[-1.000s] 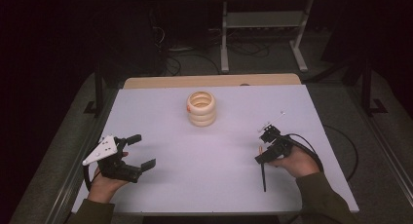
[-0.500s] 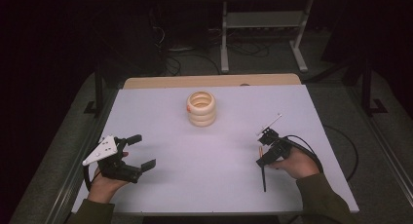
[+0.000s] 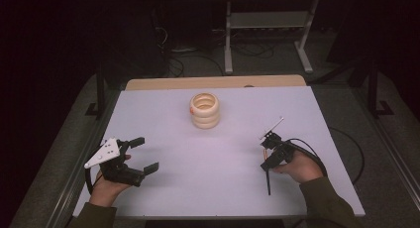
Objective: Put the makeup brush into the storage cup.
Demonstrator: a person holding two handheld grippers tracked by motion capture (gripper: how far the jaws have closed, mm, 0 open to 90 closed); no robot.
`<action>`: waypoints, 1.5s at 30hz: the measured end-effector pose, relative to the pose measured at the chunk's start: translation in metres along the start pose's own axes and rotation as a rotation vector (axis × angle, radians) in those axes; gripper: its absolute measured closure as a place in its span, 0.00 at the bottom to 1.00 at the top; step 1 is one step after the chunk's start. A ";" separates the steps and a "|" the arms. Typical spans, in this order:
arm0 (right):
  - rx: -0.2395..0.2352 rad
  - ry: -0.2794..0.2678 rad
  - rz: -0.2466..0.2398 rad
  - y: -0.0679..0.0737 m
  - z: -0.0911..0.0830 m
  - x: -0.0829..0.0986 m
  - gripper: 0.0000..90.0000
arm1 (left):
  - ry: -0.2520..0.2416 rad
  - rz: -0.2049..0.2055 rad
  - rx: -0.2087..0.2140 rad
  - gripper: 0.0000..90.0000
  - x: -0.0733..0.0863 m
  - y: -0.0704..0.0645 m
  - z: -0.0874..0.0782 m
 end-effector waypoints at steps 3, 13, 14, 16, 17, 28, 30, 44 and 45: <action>-0.004 0.005 0.006 0.000 0.001 0.000 0.68 | 0.000 0.000 0.002 0.00 0.000 0.000 0.000; -0.005 0.010 0.008 0.001 0.002 0.000 0.72 | -0.001 -0.002 0.004 0.00 0.000 -0.001 0.000; -0.005 0.011 0.010 0.001 0.003 0.000 0.73 | -0.003 -0.004 0.004 0.00 0.000 -0.001 0.000; -0.005 0.012 0.011 0.002 0.003 0.000 0.74 | -0.002 -0.001 0.004 0.00 0.000 -0.001 0.000; -0.005 0.012 0.011 0.002 0.003 0.000 0.74 | -0.002 -0.001 0.004 0.00 0.000 -0.001 0.000; -0.008 0.029 -0.002 0.003 0.003 0.002 0.80 | -0.004 0.001 0.004 0.00 -0.001 -0.001 0.000; -0.004 0.031 -0.001 0.003 0.001 0.002 0.81 | -0.003 0.001 0.004 0.00 -0.001 -0.001 0.000; 0.007 0.042 -0.023 0.002 0.001 0.002 0.85 | -0.004 0.002 0.004 0.00 -0.001 -0.001 0.000; 0.007 0.042 -0.023 0.002 0.001 0.002 0.85 | -0.004 0.002 0.004 0.00 -0.001 -0.001 0.000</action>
Point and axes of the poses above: each handheld gripper's, and its own axes: z roughly forward along the jaws, x roughly out of its underside, y roughly to its left, the point moved 6 cm from there along z, roughly forward along the jaws, and after that the axes turned 3 degrees about -x, right-handed, at the moved point
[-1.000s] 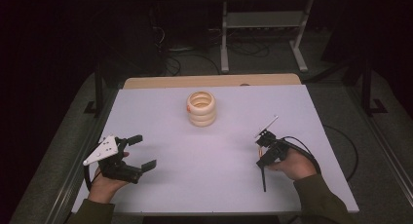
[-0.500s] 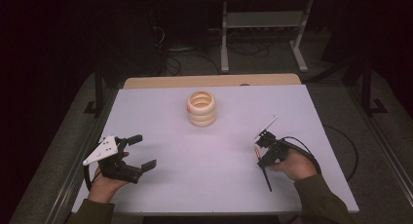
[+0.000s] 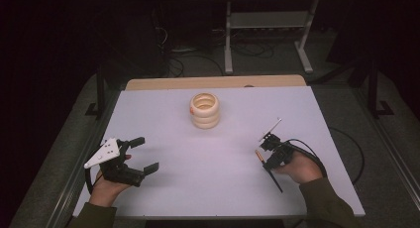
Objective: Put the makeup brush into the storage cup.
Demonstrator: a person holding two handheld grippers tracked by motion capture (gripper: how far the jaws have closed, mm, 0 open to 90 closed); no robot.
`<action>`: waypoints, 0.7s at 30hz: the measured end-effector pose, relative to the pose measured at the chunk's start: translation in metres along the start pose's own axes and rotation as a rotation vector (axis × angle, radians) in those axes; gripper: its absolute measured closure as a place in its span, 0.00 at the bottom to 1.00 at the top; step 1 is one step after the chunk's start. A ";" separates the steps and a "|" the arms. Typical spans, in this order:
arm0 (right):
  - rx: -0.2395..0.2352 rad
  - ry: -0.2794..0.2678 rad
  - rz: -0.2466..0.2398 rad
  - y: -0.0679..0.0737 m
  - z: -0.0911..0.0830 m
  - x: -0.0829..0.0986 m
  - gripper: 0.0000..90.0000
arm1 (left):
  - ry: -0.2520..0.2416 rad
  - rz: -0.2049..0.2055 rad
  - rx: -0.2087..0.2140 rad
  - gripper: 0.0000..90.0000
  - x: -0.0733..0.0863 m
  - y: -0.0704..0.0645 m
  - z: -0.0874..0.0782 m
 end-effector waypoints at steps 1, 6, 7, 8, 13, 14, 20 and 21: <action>0.000 0.001 -0.001 0.000 0.000 0.000 0.86 | 0.001 -0.001 0.001 0.00 0.000 0.000 0.000; 0.010 0.013 -0.009 0.001 0.001 -0.001 0.88 | 0.000 -0.003 0.002 0.00 0.000 0.000 0.001; 0.012 0.018 -0.011 0.000 0.002 -0.001 0.88 | 0.001 -0.004 0.002 0.00 0.000 -0.001 0.001; 0.012 0.018 -0.011 0.000 0.002 -0.001 0.88 | 0.001 -0.004 0.002 0.00 0.000 -0.001 0.001; 0.026 0.033 -0.028 0.000 0.003 -0.001 0.89 | 0.001 -0.003 0.003 0.00 0.000 -0.001 0.001; 0.026 0.033 -0.028 0.000 0.003 -0.001 0.89 | 0.001 -0.003 0.003 0.00 0.000 -0.001 0.001; 0.031 0.040 -0.045 0.002 0.004 -0.002 0.89 | 0.001 -0.004 0.001 0.00 0.001 0.000 0.001; 0.033 0.041 -0.047 0.002 0.004 -0.002 0.89 | 0.002 -0.004 0.001 0.00 0.001 0.000 0.001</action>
Point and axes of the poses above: each handheld gripper's, and its own axes: z roughly forward along the jaws, x roughly out of its underside, y roughly to its left, the point moved 6 cm from there along z, roughly forward along the jaws, and after that the axes turned 3 degrees about -x, right-handed, at the moved point
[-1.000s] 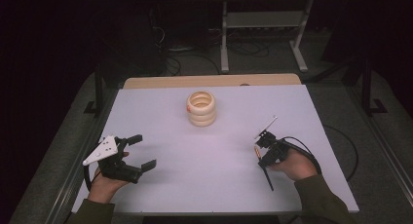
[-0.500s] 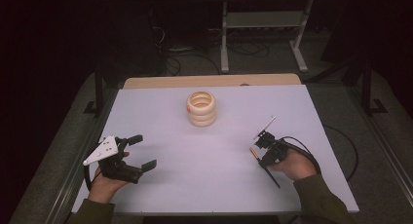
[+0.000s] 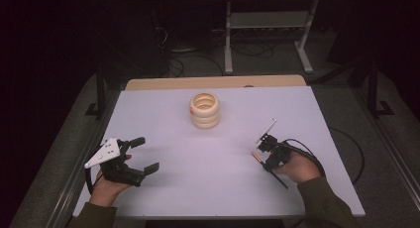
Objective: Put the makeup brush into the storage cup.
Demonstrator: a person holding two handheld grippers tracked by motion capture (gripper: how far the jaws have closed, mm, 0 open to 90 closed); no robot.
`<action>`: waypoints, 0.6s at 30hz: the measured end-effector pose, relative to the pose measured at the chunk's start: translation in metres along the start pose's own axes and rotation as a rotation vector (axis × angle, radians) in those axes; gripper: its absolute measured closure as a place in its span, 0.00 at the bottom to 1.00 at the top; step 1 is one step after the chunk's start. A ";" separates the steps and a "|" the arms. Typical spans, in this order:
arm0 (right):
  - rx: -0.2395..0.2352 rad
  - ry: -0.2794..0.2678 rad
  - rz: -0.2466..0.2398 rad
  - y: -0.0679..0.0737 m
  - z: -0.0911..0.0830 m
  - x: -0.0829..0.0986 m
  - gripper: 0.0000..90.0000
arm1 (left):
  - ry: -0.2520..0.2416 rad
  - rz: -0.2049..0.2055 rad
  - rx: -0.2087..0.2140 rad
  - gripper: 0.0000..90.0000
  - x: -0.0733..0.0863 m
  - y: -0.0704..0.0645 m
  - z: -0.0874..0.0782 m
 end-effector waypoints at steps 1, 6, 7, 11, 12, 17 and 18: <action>0.002 0.001 -0.002 0.000 0.000 0.000 0.89 | 0.000 0.001 0.001 0.00 0.000 0.000 0.000; 0.006 0.009 -0.011 0.000 0.000 0.001 0.90 | 0.003 0.001 0.002 0.00 0.000 0.000 0.000; 0.007 0.011 -0.010 0.000 0.000 0.001 0.89 | 0.004 0.002 0.002 0.00 0.000 0.000 0.000; 0.008 0.016 -0.012 0.000 0.001 0.002 0.89 | 0.005 0.001 0.000 0.00 0.001 0.000 0.000; 0.009 0.016 -0.012 0.000 0.001 0.001 0.89 | 0.005 0.002 0.000 0.00 0.001 0.000 0.000; 0.017 0.017 -0.021 0.000 0.001 0.001 0.90 | 0.009 0.007 -0.001 0.00 0.001 0.000 0.000; 0.017 0.017 -0.021 0.000 0.001 0.001 0.90 | 0.008 0.007 -0.001 0.00 0.001 0.000 0.000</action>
Point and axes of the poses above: each handheld gripper's, and its own axes: z roughly forward along the jaws, x roughly out of its underside, y roughly to its left, the point moved 6 cm from there along z, roughly forward along the jaws, and after that the axes turned 3 degrees about -x, right-handed, at the moved point
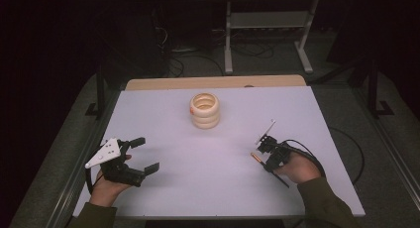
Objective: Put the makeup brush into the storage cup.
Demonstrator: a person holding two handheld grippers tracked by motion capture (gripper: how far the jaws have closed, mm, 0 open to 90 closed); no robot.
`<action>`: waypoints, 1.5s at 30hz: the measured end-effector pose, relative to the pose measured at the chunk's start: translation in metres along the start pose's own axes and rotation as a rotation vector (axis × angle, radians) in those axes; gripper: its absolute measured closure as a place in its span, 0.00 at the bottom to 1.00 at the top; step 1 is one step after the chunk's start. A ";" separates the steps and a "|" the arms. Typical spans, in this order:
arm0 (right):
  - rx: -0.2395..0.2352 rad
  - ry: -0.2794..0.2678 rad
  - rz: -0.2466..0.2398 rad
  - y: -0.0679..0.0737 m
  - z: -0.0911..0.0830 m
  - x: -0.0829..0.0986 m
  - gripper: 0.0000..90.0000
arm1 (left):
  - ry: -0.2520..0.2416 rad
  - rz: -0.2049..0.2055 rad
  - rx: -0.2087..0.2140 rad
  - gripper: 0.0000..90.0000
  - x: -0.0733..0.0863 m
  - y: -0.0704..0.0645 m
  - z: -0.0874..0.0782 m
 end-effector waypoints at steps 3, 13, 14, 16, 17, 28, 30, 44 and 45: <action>0.004 0.001 -0.003 0.000 0.000 0.000 0.90 | 0.002 0.001 -0.001 0.00 0.000 0.000 0.000; 0.017 0.025 -0.017 0.001 0.001 -0.002 0.91 | 0.008 0.001 -0.001 0.00 0.001 0.000 0.001; 0.018 0.029 -0.017 0.001 0.001 -0.002 0.91 | 0.007 0.000 -0.001 0.00 0.001 0.000 0.001; 0.023 0.035 -0.020 0.001 0.001 -0.002 0.91 | 0.006 -0.003 -0.001 0.00 0.001 0.000 0.001; 0.024 0.041 -0.022 0.001 0.001 -0.003 0.91 | 0.009 0.000 0.000 0.00 0.001 0.000 0.001; -0.001 -0.001 0.007 -0.003 -0.002 -0.002 0.92 | 0.006 -0.005 -0.001 0.00 0.002 0.001 0.001; -0.009 -0.057 0.019 -0.004 -0.010 -0.002 0.92 | 0.010 -0.005 -0.001 0.00 0.003 0.002 0.001; -0.038 -0.278 0.047 -0.015 -0.028 0.002 0.92 | 0.007 -0.006 0.000 0.00 0.002 0.002 0.001; -0.038 -0.278 0.047 -0.015 -0.028 0.002 0.92 | 0.006 -0.007 0.000 0.00 0.002 0.002 0.001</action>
Point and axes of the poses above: each handheld gripper's, and its own axes: z roughly forward along the jaws, x roughly out of its underside, y roughly to its left, the point moved 6 cm from there along z, roughly forward along the jaws, and after that the axes turned 3 degrees about -x, right-handed, at the moved point
